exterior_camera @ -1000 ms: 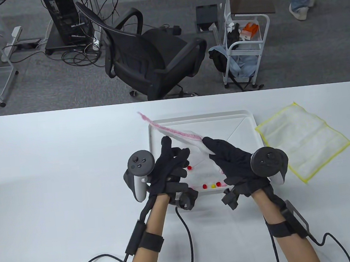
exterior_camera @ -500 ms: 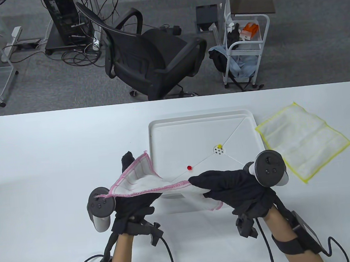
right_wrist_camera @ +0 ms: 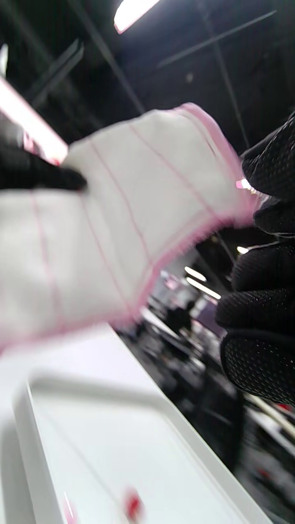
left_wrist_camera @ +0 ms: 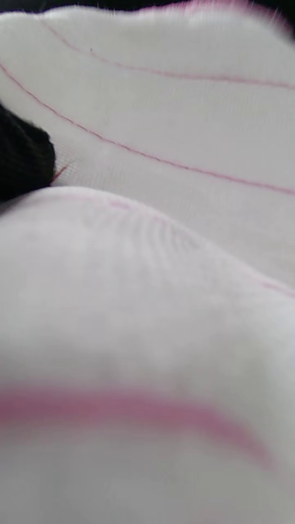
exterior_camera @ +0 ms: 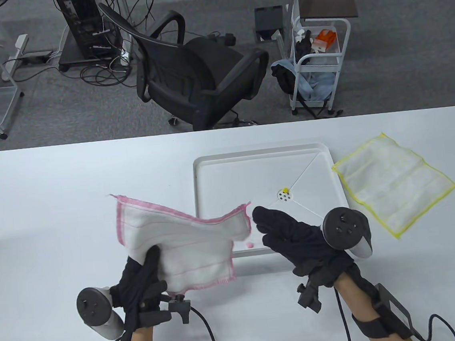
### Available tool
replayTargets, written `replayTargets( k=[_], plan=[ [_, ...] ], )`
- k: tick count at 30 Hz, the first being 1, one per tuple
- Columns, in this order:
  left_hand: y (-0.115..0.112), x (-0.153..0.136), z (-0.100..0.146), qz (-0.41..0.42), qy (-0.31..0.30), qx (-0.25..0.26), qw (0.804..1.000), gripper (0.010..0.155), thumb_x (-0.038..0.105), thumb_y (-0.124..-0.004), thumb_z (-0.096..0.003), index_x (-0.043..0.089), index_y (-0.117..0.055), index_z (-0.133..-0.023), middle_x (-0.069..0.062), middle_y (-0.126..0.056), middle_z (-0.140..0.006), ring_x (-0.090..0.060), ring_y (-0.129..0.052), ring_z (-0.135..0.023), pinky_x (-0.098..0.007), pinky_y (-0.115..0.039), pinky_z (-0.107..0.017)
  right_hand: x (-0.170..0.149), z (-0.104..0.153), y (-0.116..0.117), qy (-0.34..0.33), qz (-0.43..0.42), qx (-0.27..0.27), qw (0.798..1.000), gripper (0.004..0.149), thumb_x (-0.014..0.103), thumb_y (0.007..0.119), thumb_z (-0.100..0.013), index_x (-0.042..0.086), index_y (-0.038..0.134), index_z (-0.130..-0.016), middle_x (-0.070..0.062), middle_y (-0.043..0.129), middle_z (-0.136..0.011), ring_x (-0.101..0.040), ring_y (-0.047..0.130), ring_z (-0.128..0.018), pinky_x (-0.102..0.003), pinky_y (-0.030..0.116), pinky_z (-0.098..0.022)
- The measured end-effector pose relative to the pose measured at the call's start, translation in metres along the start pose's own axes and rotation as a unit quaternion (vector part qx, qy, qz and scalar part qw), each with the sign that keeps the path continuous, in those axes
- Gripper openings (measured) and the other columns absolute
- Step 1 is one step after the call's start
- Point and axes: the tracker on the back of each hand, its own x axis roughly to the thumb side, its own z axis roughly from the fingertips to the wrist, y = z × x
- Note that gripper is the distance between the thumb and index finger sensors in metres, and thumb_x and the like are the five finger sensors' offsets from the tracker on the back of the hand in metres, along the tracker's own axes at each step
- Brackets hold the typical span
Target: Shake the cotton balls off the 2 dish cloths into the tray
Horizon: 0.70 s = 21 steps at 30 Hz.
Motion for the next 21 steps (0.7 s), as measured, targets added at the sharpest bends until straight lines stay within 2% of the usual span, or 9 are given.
replayTargets(
  k=[2,5,8,10,11,12,14,18,21],
  plan=[
    [0.016,-0.018,-0.003,0.013,0.08,0.066,0.994,0.046,0.04,-0.07,-0.0566,0.032,-0.059,-0.101,0.0,-0.086,-0.085,-0.015,-0.102,-0.057,-0.026,-0.094,-0.041,-0.008,0.023,-0.003,0.011,0.09,-0.024,0.996,0.06,0.041,0.066,-0.057,0.023,0.045,-0.11,-0.016,0.043,-0.116,-0.047,0.051,-0.101,-0.059,0.06,-0.069],
    [0.031,-0.049,-0.008,0.025,0.155,0.102,0.982,0.051,0.04,-0.065,-0.0585,0.029,-0.048,-0.105,-0.002,-0.077,-0.093,-0.018,-0.098,-0.066,-0.028,-0.093,-0.049,-0.026,0.055,-0.007,0.045,0.224,-0.048,0.972,0.062,0.044,0.064,-0.056,0.026,0.041,-0.11,-0.012,0.03,-0.119,-0.046,0.033,-0.106,-0.062,0.051,-0.072],
    [0.033,-0.071,-0.008,0.023,0.183,0.115,0.976,0.058,0.043,-0.059,-0.0602,0.032,-0.029,-0.109,-0.008,-0.056,-0.106,-0.023,-0.086,-0.083,-0.032,-0.084,-0.062,-0.047,0.077,-0.01,0.088,0.285,-0.041,0.954,0.065,0.046,0.063,-0.056,0.027,0.036,-0.111,-0.009,0.021,-0.12,-0.042,0.02,-0.107,-0.063,0.043,-0.075],
    [0.03,-0.082,-0.009,0.03,0.223,0.109,0.968,0.07,0.042,-0.059,-0.0595,0.028,-0.011,-0.108,-0.014,-0.033,-0.113,-0.036,-0.062,-0.099,-0.047,-0.067,-0.074,-0.067,0.09,-0.013,0.115,0.293,-0.029,0.949,0.065,0.047,0.063,-0.056,0.027,0.035,-0.111,-0.008,0.019,-0.119,-0.042,0.017,-0.106,-0.063,0.042,-0.075],
    [0.029,-0.084,-0.01,0.034,0.232,0.097,0.967,0.077,0.045,-0.059,-0.059,0.024,-0.001,-0.105,-0.016,-0.015,-0.114,-0.045,-0.041,-0.105,-0.054,-0.054,-0.078,-0.073,0.094,-0.015,0.126,0.289,-0.024,0.949,0.065,0.047,0.063,-0.056,0.027,0.034,-0.111,-0.008,0.015,-0.119,-0.041,0.015,-0.106,-0.063,0.041,-0.075],
    [0.028,-0.086,-0.011,0.038,0.243,0.077,0.966,0.081,0.048,-0.059,-0.0589,0.024,0.004,-0.103,-0.015,-0.002,-0.113,-0.049,-0.024,-0.105,-0.058,-0.044,-0.08,-0.081,0.098,-0.017,0.142,0.283,-0.017,0.949,0.065,0.047,0.063,-0.056,0.026,0.034,-0.111,-0.009,0.013,-0.119,-0.041,0.014,-0.106,-0.063,0.04,-0.075],
    [0.025,-0.086,-0.012,0.026,0.258,0.049,0.965,0.086,0.051,-0.06,-0.0583,0.024,0.011,-0.1,-0.013,0.016,-0.107,-0.048,-0.001,-0.102,-0.064,-0.029,-0.079,-0.09,0.104,-0.02,0.165,0.277,0.001,0.946,0.066,0.047,0.062,-0.056,0.026,0.032,-0.111,-0.008,0.011,-0.118,-0.041,0.011,-0.105,-0.063,0.038,-0.075],
    [0.018,-0.068,-0.011,-0.037,0.228,0.021,0.973,0.087,0.053,-0.059,-0.058,0.029,0.015,-0.097,-0.005,0.032,-0.096,-0.041,0.02,-0.094,-0.066,-0.011,-0.075,-0.091,0.107,-0.021,0.177,0.297,-0.002,0.938,0.066,0.047,0.062,-0.056,0.026,0.031,-0.111,-0.007,0.01,-0.118,-0.04,0.01,-0.105,-0.063,0.037,-0.076],
    [0.007,-0.045,-0.004,-0.088,0.139,0.025,0.986,0.084,0.053,-0.06,-0.0573,0.036,0.012,-0.098,0.001,0.033,-0.096,-0.035,0.023,-0.094,-0.063,-0.006,-0.075,-0.088,0.107,-0.017,0.182,0.332,0.005,0.926,0.067,0.047,0.062,-0.056,0.027,0.03,-0.111,-0.008,0.007,-0.118,-0.04,0.008,-0.105,-0.062,0.036,-0.076]
  ],
)
